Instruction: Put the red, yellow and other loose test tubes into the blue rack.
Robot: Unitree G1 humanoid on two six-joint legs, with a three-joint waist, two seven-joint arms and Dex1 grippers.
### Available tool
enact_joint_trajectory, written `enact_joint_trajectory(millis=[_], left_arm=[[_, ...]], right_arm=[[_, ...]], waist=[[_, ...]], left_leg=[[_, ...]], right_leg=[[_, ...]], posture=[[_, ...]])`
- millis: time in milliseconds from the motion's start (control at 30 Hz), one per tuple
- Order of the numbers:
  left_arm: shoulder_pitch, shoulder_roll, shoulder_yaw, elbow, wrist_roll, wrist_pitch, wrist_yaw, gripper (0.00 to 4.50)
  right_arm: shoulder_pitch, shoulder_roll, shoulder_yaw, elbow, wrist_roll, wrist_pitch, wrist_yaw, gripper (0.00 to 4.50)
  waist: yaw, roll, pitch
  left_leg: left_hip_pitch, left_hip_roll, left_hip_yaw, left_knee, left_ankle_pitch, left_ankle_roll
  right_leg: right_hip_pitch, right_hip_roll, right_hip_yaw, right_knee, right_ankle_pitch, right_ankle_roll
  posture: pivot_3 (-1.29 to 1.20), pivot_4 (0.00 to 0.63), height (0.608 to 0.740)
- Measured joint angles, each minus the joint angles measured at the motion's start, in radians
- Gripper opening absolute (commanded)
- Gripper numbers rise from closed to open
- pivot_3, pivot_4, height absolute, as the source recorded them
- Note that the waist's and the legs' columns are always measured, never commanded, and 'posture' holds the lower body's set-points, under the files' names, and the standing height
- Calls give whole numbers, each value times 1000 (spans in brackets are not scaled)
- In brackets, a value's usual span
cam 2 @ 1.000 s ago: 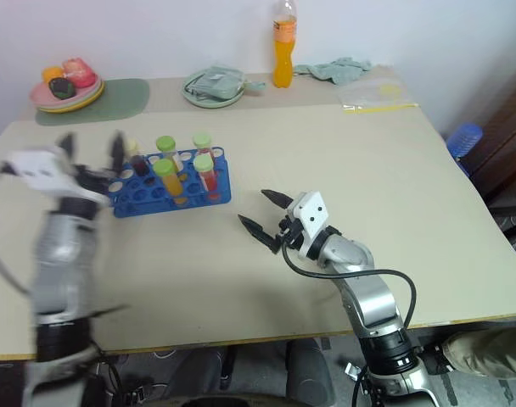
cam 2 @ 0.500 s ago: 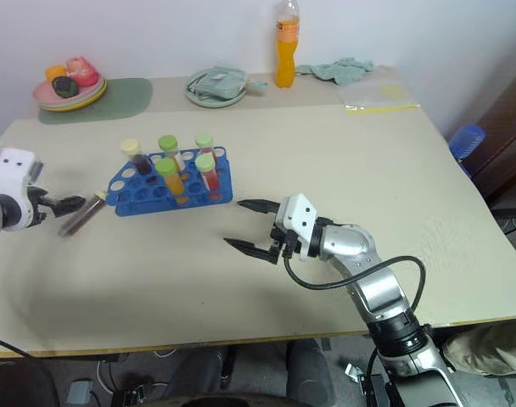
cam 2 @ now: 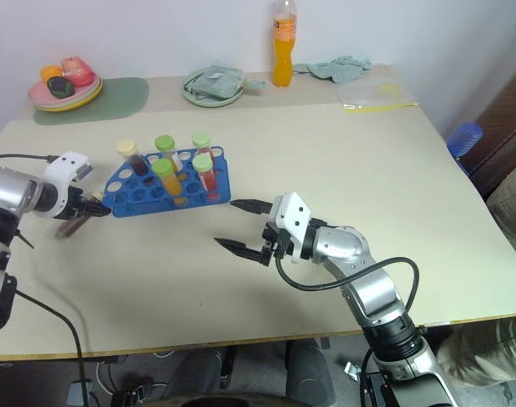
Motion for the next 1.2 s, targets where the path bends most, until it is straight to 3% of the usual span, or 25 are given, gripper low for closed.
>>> enact_joint_trajectory(millis=[33, 67, 167, 300, 400, 467, 533, 633, 733, 900, 1200], left_arm=[[-5, 0, -1, 16, 16, -17, -4, 951], [-8, 0, -1, 28, 31, -32, -1, 794], [-3, 0, 44, 52, 45, -84, 66, 794], [94, -10, 327, -24, -15, -303, 377, 794], [269, -112, 611, -283, -81, -486, 643, 794], [351, -180, 714, -425, -130, -511, 714, 794], [517, -322, 814, -693, -173, -624, 774, 794], [673, -505, 788, -977, -186, -724, 831, 794], [723, -611, 681, -1104, -112, -764, 899, 794], [728, -736, 561, -1056, 67, -870, 1038, 794], [690, -779, 499, -884, 126, -948, 1085, 794]], right_arm=[[0, -1, 0, -8, 0, 5, -4, 3728], [0, -1, -1, -13, 1, 9, -8, 3728], [2, 0, -2, -17, 2, 16, -18, 3728], [12, -1, -5, -23, 6, 27, -27, 3728], [27, -1, -12, -31, 23, 37, -35, 3728], [27, -1, -13, -37, 33, 43, -36, 3728], [31, -1, -21, -40, 47, 54, -36, 3728], [31, -1, -23, -40, 69, 67, -29, 3728], [29, -1, -21, -34, 78, 70, -10, 3728], [29, 1, -19, -20, 76, 60, 5, 3728], [66, 1, -23, -18, 69, 33, -9, 3728]], waist=[[-2, 0, 0], [-3, 0, 0], [-3, -1, 0], [0, -2, 1], [6, -2, 0], [8, -3, 0], [8, -2, 0], [16, -4, -1], [24, -4, -1], [27, -3, -2], [28, -4, -2]], left_leg=[[0, 0, 0, 0, 0, 0], [0, 0, 0, 0, 0, 0], [0, 0, -1, 0, 0, 0], [-1, 1, -4, 0, 0, 0], [-1, 1, -4, 0, 0, -1], [-2, 1, -4, 2, 0, -1], [-1, 1, -2, 1, 0, 0], [-2, 0, -3, 2, 0, 0], [0, -2, 0, 2, 0, 0], [1, -2, 2, 2, 0, 0], [1, -2, 2, 3, 0, 0]], right_leg=[[0, 0, 0, 0, 0, 0], [-1, 0, 0, 0, 0, 0], [-1, 0, 0, 0, 0, 0], [-3, -1, 0, 1, 0, 0], [-3, -5, 1, 0, 0, 0], [-2, -5, 1, 1, 0, 0], [-2, -6, 3, 0, 1, 0], [-1, -6, 1, 0, 1, 0], [1, -5, 1, 0, 2, 0], [2, -4, 1, 0, 2, 0], [2, -3, 1, -1, 2, 0]], posture=[[0, 150, 740], [0, 150, 740], [0, 150, 740], [0, 150, 740], [0, 150, 740], [0, 150, 740], [0, 150, 740], [0, 150, 740], [0, 150, 740], [0, 150, 740], [0, 150, 740]])
